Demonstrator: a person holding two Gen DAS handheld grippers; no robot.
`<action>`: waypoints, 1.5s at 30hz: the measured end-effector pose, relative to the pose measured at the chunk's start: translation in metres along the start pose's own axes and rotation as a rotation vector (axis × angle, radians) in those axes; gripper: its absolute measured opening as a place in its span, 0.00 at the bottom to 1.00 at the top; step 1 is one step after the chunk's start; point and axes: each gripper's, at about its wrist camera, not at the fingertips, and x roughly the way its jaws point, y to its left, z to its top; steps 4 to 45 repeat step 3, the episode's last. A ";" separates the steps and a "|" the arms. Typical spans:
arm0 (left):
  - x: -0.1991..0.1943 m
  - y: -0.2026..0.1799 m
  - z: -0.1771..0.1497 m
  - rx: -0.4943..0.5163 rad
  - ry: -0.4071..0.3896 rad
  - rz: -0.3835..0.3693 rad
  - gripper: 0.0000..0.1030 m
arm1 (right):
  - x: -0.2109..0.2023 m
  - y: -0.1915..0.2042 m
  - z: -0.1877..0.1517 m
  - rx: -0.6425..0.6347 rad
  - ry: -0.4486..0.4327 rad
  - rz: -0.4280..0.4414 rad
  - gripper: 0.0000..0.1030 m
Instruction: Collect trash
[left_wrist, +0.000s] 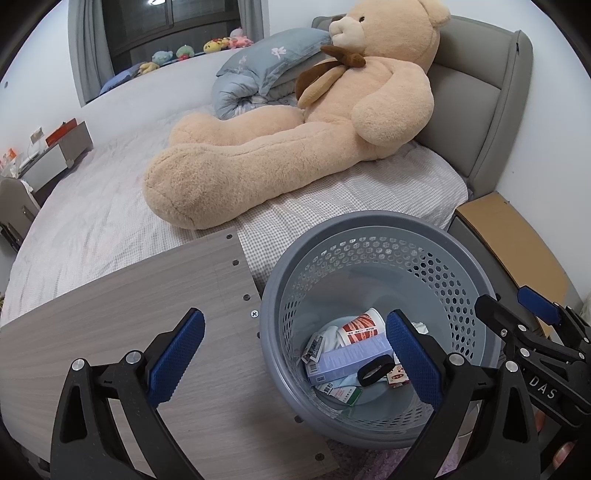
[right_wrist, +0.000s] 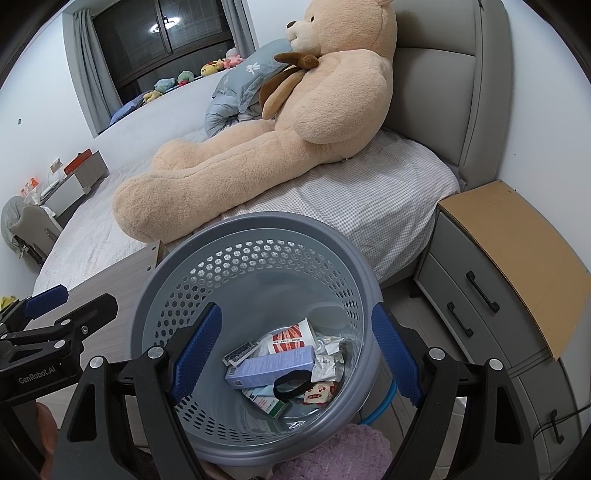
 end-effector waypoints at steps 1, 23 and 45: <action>0.000 0.001 0.000 -0.002 0.000 0.000 0.94 | 0.000 0.000 0.000 0.000 0.000 0.000 0.77; 0.000 0.001 0.000 -0.002 0.001 -0.002 0.94 | 0.000 0.001 0.000 -0.001 0.000 0.000 0.77; 0.000 0.001 0.000 -0.002 0.001 -0.002 0.94 | 0.000 0.001 0.000 -0.001 0.000 0.000 0.77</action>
